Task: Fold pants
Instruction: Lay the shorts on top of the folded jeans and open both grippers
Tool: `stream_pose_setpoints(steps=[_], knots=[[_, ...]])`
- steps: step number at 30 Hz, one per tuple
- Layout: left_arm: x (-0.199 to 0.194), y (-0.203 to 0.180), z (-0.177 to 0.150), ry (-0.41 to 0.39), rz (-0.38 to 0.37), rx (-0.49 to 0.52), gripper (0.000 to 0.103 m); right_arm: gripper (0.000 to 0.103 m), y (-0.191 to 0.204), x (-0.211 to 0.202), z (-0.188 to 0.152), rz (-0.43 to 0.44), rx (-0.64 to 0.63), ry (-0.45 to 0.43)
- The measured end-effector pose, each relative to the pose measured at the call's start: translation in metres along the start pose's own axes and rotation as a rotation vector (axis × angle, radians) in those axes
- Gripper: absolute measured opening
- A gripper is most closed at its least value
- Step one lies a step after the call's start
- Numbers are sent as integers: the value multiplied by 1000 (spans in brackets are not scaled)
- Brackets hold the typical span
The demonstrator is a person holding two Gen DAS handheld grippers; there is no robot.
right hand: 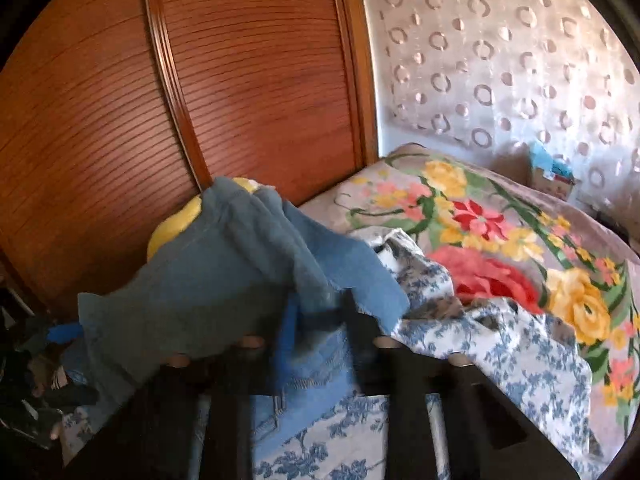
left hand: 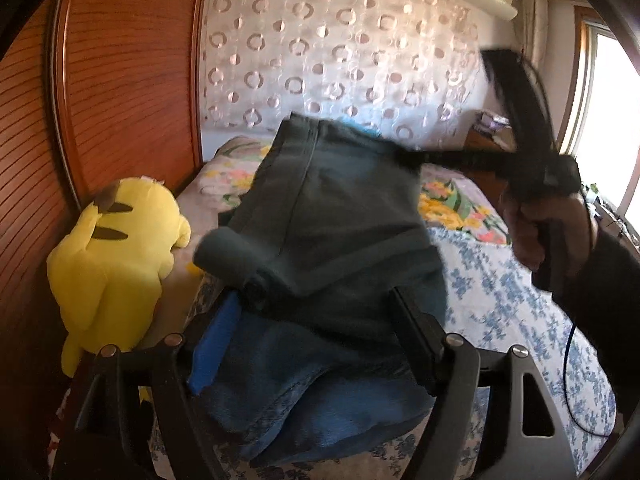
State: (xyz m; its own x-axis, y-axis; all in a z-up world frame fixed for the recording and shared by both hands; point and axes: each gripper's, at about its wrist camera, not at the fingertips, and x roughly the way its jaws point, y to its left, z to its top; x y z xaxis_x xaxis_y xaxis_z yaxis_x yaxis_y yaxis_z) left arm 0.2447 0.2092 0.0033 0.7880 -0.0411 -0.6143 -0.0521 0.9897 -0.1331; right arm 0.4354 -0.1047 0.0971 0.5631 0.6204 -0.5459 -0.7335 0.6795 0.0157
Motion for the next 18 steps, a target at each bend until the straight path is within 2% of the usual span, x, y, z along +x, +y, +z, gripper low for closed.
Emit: stream_pose_setpoints(steps=[3,5,9,11,18], knots=[[3,4,-1,5,5,-11,77,13,-3,5,12,-83,1,-27],[2,4,-2,1,3,-12,77,14,2,10,14,-115,-26,-12],[-7,0,0,-16,-4,2,77,38,8,7,10,-153,-21,3],[-11,-2,2,-32,-1,12,80,45,11,-3,8,-160,-12,-16],[-20,-11,9,-58,-6,39,81,48,42,-33,-18,-152,-20,-38]])
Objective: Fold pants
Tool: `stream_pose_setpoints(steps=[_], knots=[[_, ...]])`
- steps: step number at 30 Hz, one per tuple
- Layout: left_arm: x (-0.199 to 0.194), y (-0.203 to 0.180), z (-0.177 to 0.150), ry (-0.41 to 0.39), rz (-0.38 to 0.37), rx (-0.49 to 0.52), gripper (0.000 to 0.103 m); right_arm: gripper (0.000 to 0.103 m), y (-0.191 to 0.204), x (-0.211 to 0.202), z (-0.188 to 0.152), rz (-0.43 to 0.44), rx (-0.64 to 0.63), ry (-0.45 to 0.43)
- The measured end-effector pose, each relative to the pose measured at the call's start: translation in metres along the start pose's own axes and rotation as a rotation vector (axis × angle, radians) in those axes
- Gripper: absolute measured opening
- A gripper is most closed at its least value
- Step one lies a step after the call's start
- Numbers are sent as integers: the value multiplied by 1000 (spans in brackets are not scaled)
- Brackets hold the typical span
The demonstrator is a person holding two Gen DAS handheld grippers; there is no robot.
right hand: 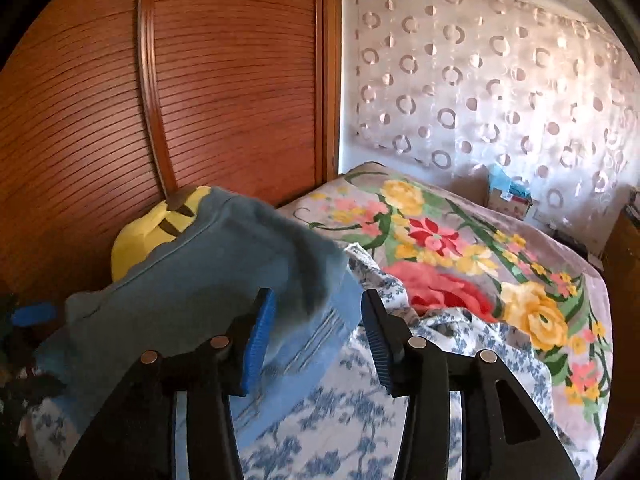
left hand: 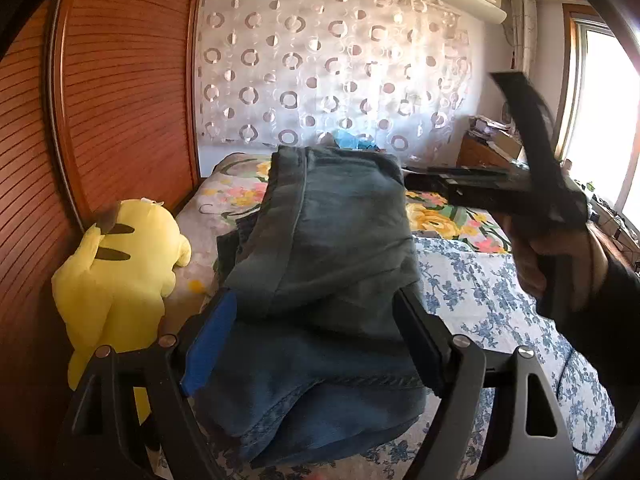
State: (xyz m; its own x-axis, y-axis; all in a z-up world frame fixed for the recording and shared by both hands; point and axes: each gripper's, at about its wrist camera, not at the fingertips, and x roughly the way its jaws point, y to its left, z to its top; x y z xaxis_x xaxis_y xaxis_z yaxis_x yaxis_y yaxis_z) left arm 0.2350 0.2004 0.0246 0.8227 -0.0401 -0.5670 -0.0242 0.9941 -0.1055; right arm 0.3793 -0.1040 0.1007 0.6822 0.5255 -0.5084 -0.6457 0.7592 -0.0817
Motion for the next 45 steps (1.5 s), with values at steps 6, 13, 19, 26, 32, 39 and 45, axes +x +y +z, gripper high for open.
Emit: stream_pose_setpoints(steps=[6,13,19,26,32,39,45], knots=[[-4,-6,-1,-11,15,18,81,52,14,-36,-25,8,32,-30],[-11,-10,-6,-10,-10,10,81,54,28,-70,-47,-1,48,-56],[-20,-19,-12,-27,-29,21,91,58,36,-100,-71,-15,72,-74],[-28,-38,-18,-13,-55,50,91,62,41,-130,-92,-46,105,-87],[-37,-51,-23,-6,-109,40,91,65,50,-151,-105,-86,125,-95],[-44,-69,-35,-4,-58,73,91,69,59,-168,-129,-124,161,-86],[-49,-88,-49,-4,-77,111,91,69,59,-181,-146,-162,204,-70]])
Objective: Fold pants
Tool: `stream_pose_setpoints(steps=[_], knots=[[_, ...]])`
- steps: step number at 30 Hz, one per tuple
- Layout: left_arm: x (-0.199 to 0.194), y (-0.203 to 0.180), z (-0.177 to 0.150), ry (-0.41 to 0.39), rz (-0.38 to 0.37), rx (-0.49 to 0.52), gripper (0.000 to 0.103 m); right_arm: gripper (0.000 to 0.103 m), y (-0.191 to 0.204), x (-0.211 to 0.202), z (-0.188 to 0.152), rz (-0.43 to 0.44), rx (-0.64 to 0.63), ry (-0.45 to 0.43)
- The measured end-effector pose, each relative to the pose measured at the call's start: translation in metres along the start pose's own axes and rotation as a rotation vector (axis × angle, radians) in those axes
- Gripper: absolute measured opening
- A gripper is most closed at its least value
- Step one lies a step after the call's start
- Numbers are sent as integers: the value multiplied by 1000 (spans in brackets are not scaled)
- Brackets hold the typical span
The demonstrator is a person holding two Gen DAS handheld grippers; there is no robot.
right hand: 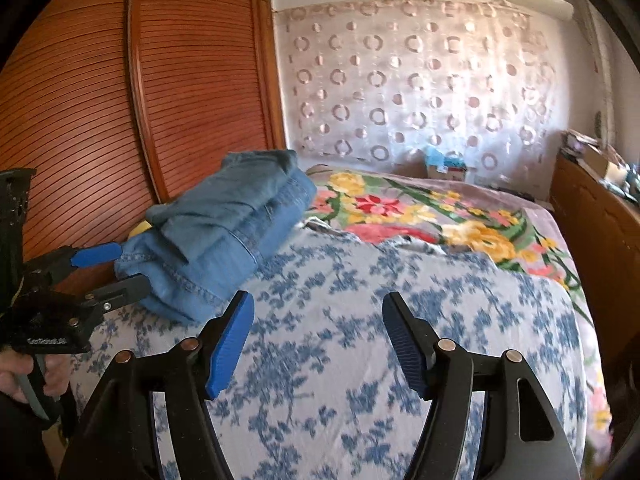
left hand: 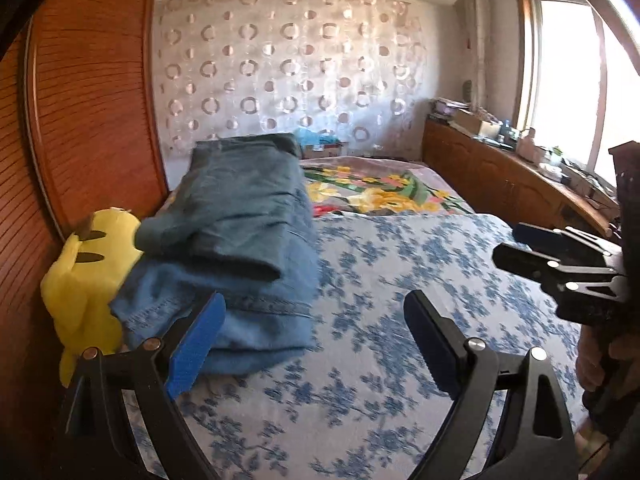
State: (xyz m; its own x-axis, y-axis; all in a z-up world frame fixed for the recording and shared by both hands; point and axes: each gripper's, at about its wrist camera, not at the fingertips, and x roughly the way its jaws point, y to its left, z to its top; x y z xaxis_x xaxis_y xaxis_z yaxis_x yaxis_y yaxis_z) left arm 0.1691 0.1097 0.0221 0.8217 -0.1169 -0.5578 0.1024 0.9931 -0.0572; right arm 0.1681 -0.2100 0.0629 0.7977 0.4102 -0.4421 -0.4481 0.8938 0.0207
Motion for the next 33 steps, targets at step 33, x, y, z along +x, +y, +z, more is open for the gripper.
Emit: stream_pose_setpoints(steps=[33], knots=[[-92,-82,-1,-121,-85,77,91,69,17,-142,-50,-216,101,-172]])
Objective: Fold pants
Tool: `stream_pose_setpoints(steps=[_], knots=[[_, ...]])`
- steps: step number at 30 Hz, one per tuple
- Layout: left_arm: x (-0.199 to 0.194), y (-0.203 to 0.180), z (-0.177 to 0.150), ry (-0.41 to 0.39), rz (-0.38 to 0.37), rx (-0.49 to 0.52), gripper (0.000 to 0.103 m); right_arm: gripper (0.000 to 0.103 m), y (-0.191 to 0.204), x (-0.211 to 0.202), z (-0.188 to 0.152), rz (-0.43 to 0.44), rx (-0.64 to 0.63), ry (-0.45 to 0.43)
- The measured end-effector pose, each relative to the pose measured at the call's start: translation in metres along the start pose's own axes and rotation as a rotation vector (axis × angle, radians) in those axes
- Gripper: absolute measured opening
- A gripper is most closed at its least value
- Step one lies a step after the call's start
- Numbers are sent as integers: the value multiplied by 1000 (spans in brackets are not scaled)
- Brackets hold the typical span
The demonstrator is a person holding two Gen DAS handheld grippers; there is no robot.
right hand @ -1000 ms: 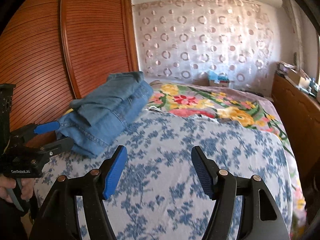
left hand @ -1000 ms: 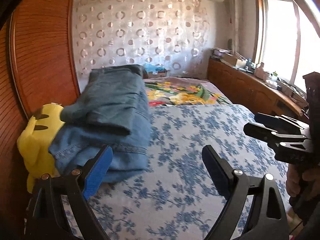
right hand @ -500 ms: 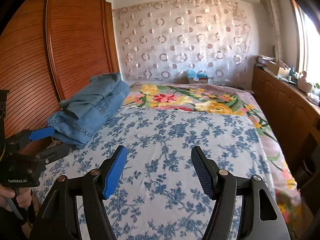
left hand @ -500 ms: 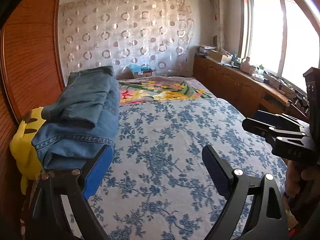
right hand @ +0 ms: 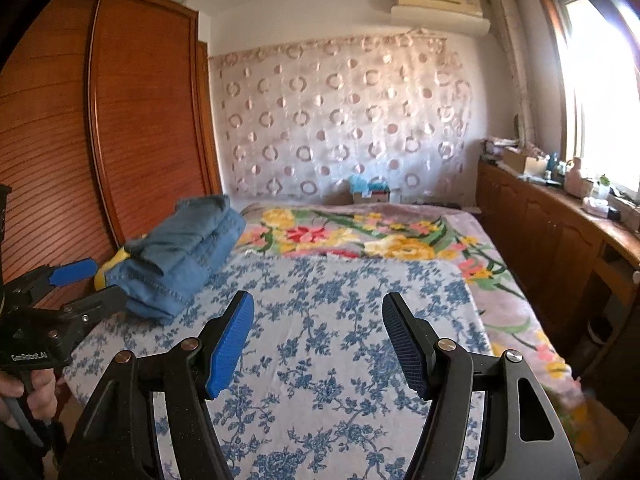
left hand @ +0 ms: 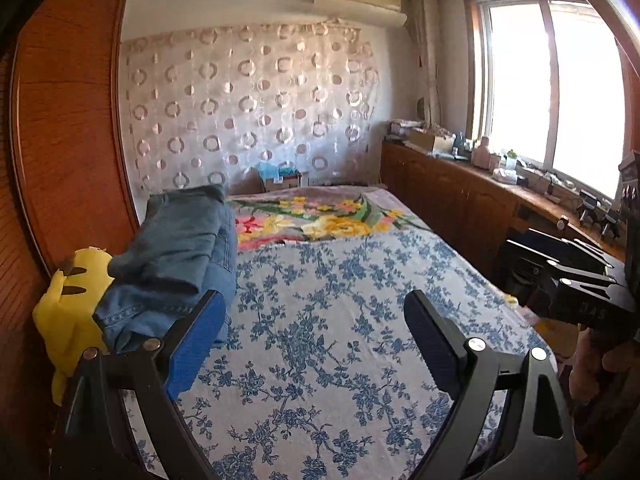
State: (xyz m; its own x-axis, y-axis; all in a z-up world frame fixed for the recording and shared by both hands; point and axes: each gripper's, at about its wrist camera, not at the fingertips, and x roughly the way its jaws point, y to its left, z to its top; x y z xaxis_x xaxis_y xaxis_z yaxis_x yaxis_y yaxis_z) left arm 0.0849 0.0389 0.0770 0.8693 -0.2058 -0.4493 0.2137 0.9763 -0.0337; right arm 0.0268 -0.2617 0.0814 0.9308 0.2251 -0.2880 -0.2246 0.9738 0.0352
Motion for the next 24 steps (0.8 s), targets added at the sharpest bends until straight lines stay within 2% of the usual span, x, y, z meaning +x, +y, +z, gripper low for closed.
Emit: stream_pose_setpoints(steps=[8,24], knots=[[-11,1,-1,-15,14,-10,91,69,6,-4,-12,-15,3,-25],[-8,5,-7,-2,28,-16,91,69,2,-4,-9,-12,4,-16]])
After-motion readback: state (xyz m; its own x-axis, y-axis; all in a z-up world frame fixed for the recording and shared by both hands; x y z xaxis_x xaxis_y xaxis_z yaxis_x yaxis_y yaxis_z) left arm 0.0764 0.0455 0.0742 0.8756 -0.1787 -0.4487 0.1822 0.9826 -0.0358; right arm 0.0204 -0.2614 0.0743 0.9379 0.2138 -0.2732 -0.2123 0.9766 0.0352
